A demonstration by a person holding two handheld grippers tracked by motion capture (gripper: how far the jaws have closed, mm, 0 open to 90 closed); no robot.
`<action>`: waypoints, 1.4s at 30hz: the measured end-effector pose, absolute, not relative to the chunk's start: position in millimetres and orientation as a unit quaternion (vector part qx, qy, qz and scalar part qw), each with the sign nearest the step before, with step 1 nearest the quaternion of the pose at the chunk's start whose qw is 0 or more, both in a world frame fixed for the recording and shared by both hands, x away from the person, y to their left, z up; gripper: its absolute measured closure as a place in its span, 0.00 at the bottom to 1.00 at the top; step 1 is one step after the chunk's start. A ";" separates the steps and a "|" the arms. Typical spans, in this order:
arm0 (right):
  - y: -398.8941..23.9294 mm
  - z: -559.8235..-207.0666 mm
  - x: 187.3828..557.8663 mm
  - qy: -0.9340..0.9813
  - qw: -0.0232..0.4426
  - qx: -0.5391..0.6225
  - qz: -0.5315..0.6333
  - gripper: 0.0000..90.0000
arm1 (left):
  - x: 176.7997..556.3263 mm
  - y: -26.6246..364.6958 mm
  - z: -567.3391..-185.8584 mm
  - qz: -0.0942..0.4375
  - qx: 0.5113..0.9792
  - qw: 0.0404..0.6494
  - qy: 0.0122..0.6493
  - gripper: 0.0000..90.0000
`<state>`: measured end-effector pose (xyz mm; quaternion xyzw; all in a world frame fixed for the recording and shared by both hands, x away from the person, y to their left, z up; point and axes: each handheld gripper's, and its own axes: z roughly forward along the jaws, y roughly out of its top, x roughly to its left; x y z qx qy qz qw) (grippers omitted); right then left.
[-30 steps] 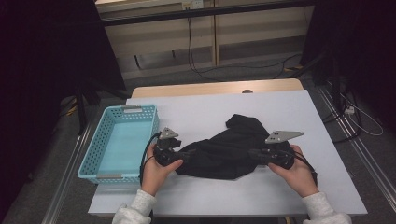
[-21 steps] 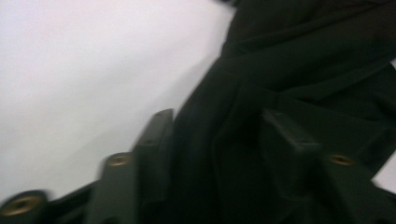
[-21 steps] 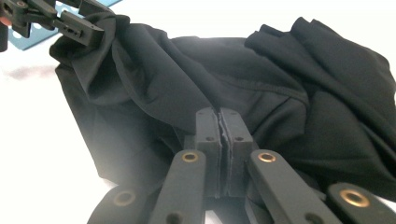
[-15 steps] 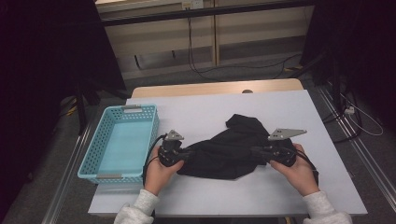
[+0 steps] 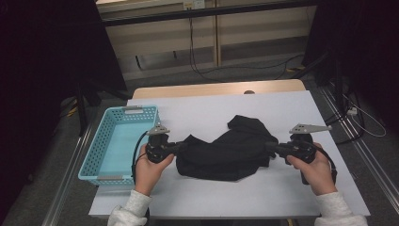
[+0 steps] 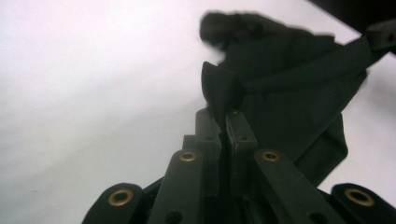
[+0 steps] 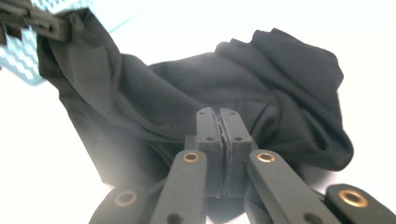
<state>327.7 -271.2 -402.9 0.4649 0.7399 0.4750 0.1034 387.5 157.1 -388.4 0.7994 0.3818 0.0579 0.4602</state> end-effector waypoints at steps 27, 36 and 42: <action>-253.6 -430.2 362.1 0.735 0.115 0.485 0.460 0.51 | 392.8 167.7 -397.1 0.067 0.796 0.437 0.413 0.95; -243.2 -425.6 343.5 0.765 0.113 0.440 0.456 0.36 | 392.2 167.0 -395.6 0.067 0.795 0.439 0.414 0.95; -222.6 -429.8 332.8 0.789 0.118 0.414 0.438 0.36 | 392.5 165.8 -395.8 0.067 0.796 0.439 0.412 0.95</action>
